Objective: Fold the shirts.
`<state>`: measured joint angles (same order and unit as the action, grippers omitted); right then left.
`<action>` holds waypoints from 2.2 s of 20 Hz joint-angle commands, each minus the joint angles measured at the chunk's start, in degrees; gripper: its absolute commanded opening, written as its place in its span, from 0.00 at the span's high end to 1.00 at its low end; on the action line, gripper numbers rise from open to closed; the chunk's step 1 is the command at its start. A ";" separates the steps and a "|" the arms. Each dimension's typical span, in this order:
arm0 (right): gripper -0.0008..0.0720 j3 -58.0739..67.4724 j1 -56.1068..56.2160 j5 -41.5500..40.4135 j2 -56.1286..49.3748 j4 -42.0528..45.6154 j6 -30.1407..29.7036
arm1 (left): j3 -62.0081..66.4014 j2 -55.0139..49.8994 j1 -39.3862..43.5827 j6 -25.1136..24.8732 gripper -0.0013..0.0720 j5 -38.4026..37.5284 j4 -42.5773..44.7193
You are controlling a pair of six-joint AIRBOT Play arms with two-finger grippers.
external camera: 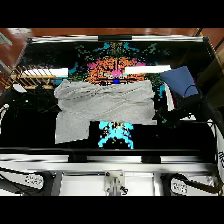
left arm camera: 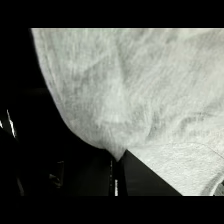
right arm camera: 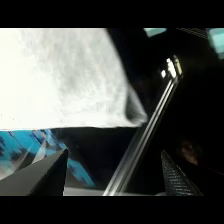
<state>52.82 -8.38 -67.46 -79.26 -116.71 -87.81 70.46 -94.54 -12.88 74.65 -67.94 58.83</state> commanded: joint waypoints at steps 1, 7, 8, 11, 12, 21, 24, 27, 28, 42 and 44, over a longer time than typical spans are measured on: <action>0.05 -1.51 4.44 6.16 -0.48 -0.70 1.22 | 0.13 0.68 0.04 -2.25 0.94 -0.15 -3.08; 0.68 -1.44 8.85 9.55 -4.52 -0.37 5.44 | 0.50 3.10 -0.02 -3.78 0.94 0.26 -4.46; 0.80 -1.07 8.85 9.64 -4.42 -0.24 5.97 | 0.79 3.45 -0.02 -4.26 0.94 0.24 -4.48; 0.82 1.68 8.68 9.29 -4.24 0.74 6.14 | 2.56 4.50 -0.02 -4.57 0.94 0.20 -4.48; 0.83 2.40 8.68 9.11 -4.24 0.74 6.14 | 3.21 4.74 -0.02 -4.57 0.94 -0.02 -4.48; 0.90 23.30 8.46 8.81 7.85 10.12 -1.20 | 21.20 19.10 0.04 -14.51 0.94 4.33 -13.55; 0.90 37.81 8.50 15.63 18.16 11.67 -7.26 | 32.92 30.60 0.04 -14.99 0.94 17.57 -18.18; 0.90 48.24 8.50 25.66 28.11 13.66 -8.66 | 38.93 42.29 0.02 -14.67 0.94 27.78 -18.14; 0.90 50.10 8.50 26.67 30.69 15.08 -8.66 | 38.93 45.94 0.02 -12.98 0.94 29.24 -18.14; 0.89 52.81 8.50 -7.32 26.25 27.71 -6.32 | 29.31 49.57 -0.07 -1.31 0.94 4.15 1.44; 0.89 51.56 8.50 -15.26 18.80 26.49 -6.21 | 23.76 44.81 -0.07 -1.53 0.94 0.00 1.49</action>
<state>105.16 0.10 -70.87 -52.56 -91.09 -94.48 100.09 -45.17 -12.91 72.90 -60.90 58.35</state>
